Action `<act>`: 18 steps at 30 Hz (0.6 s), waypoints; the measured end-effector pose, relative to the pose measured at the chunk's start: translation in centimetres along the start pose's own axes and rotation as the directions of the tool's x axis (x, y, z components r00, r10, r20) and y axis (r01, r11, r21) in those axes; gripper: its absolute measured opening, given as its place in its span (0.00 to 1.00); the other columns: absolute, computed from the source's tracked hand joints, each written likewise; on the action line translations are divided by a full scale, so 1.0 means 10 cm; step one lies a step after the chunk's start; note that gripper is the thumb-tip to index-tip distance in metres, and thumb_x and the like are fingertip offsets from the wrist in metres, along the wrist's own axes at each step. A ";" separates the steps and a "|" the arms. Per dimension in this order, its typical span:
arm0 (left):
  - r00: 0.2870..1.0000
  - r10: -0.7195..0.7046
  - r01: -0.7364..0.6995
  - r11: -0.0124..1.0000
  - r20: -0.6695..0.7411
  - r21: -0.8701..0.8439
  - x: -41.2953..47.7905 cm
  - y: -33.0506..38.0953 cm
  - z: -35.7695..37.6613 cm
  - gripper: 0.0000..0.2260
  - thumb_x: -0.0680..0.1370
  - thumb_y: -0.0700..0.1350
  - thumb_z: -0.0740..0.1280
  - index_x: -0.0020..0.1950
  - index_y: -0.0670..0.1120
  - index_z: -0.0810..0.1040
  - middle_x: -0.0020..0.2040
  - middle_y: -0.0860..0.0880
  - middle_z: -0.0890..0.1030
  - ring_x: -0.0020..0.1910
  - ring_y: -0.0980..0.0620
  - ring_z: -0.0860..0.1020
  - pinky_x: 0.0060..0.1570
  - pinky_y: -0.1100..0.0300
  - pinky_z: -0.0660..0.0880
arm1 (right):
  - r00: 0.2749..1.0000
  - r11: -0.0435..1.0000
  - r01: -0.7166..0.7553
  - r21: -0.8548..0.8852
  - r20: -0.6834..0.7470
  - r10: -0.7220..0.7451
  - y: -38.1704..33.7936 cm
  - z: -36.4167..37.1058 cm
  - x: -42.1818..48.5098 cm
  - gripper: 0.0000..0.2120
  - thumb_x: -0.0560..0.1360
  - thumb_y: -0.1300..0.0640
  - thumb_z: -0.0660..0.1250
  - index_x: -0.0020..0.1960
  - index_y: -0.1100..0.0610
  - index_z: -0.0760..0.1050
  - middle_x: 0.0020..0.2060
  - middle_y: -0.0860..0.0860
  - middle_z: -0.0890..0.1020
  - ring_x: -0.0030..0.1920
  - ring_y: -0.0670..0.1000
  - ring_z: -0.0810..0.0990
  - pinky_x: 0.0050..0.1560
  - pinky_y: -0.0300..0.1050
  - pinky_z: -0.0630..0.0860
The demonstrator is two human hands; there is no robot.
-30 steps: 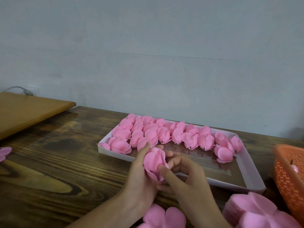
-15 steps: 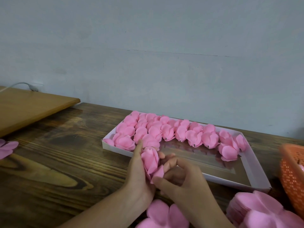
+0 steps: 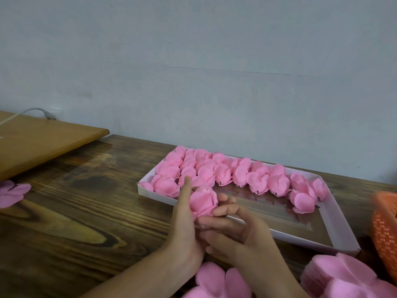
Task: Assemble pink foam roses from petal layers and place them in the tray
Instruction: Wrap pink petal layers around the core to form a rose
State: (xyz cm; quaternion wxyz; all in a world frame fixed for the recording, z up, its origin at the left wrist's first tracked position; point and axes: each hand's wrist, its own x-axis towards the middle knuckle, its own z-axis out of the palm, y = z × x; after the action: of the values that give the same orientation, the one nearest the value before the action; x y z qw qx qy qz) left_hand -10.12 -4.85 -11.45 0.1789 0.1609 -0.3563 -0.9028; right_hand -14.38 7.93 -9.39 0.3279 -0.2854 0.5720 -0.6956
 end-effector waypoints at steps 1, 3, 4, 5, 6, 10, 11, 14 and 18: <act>0.998 -0.017 0.016 1.000 0.063 0.014 -0.01 0.02 0.02 0.33 0.70 0.76 0.66 0.42 0.45 0.83 0.36 0.50 0.82 0.24 0.52 0.77 0.20 0.63 0.69 | 1.000 0.999 0.010 0.031 -0.020 -0.009 -0.01 0.00 0.00 0.13 0.73 0.78 0.70 0.54 0.66 0.74 0.46 0.60 0.88 0.42 0.54 0.88 0.35 0.44 0.82; 0.990 -0.002 -0.010 0.996 0.142 0.087 0.00 0.04 0.03 0.31 0.72 0.72 0.67 0.48 0.44 0.86 0.38 0.49 0.83 0.24 0.54 0.77 0.20 0.64 0.68 | 0.996 0.997 0.055 0.051 -0.067 -0.051 -0.03 0.00 0.02 0.11 0.75 0.77 0.68 0.53 0.66 0.75 0.46 0.59 0.88 0.40 0.55 0.88 0.34 0.46 0.83; 0.985 0.013 -0.035 0.992 0.174 0.125 0.00 0.05 0.03 0.29 0.74 0.68 0.68 0.52 0.42 0.86 0.40 0.48 0.84 0.26 0.53 0.79 0.21 0.64 0.70 | 0.993 0.996 0.080 0.050 -0.092 -0.075 -0.05 -0.01 0.02 0.10 0.76 0.76 0.68 0.53 0.66 0.75 0.45 0.59 0.88 0.40 0.56 0.87 0.33 0.47 0.82; 0.974 0.032 -0.067 0.986 0.223 0.150 -0.01 0.06 0.04 0.26 0.76 0.62 0.70 0.57 0.40 0.86 0.42 0.46 0.85 0.29 0.53 0.80 0.23 0.63 0.72 | 0.989 0.994 0.097 0.045 -0.116 -0.091 -0.08 -0.02 0.03 0.09 0.76 0.76 0.67 0.53 0.66 0.75 0.44 0.59 0.88 0.39 0.56 0.87 0.32 0.47 0.82; 0.958 0.060 -0.109 0.980 0.279 0.164 -0.01 0.08 0.03 0.23 0.77 0.54 0.72 0.62 0.37 0.83 0.44 0.44 0.84 0.33 0.52 0.82 0.26 0.61 0.75 | 0.986 0.994 0.103 0.035 -0.134 -0.098 -0.12 -0.04 0.04 0.08 0.76 0.75 0.66 0.52 0.65 0.75 0.43 0.60 0.88 0.38 0.57 0.87 0.30 0.47 0.82; 0.887 0.121 -0.250 0.938 0.447 0.242 0.03 0.11 -0.05 0.28 0.68 0.32 0.66 0.69 0.33 0.76 0.55 0.38 0.83 0.51 0.43 0.83 0.41 0.57 0.79 | 0.992 0.996 0.037 -0.075 -0.120 -0.046 -0.26 -0.10 0.05 0.08 0.78 0.74 0.64 0.48 0.63 0.76 0.39 0.56 0.88 0.37 0.55 0.87 0.28 0.45 0.80; 0.887 0.121 -0.263 0.926 0.446 0.272 0.04 0.12 -0.06 0.29 0.67 0.30 0.65 0.70 0.35 0.75 0.59 0.37 0.83 0.55 0.40 0.83 0.46 0.54 0.80 | 0.994 0.994 0.011 -0.106 -0.103 -0.022 -0.30 -0.12 0.05 0.07 0.79 0.72 0.64 0.49 0.63 0.76 0.39 0.57 0.88 0.38 0.55 0.87 0.29 0.45 0.80; 0.894 0.205 -0.389 0.797 0.399 0.462 0.07 0.10 -0.09 0.24 0.72 0.30 0.72 0.67 0.45 0.79 0.62 0.39 0.84 0.64 0.39 0.82 0.60 0.45 0.81 | 0.997 0.981 -0.035 -0.190 -0.071 0.022 -0.41 -0.21 0.07 0.04 0.80 0.69 0.64 0.53 0.63 0.77 0.43 0.55 0.89 0.45 0.54 0.89 0.34 0.45 0.83; 0.882 0.314 -0.471 0.633 0.353 0.614 0.08 0.11 -0.10 0.17 0.73 0.44 0.81 0.59 0.56 0.83 0.56 0.49 0.87 0.59 0.48 0.85 0.54 0.57 0.81 | 0.998 0.923 -0.001 -0.386 -0.055 -0.022 -0.51 -0.33 0.10 0.06 0.79 0.65 0.67 0.50 0.58 0.82 0.41 0.52 0.89 0.48 0.53 0.88 0.40 0.45 0.84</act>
State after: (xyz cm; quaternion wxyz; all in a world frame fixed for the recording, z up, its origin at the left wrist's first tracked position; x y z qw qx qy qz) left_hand -10.16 -6.49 -11.50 0.2605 0.0358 -0.7064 -0.6571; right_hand -18.23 9.80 -4.97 0.2446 -0.3270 0.7054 -0.5794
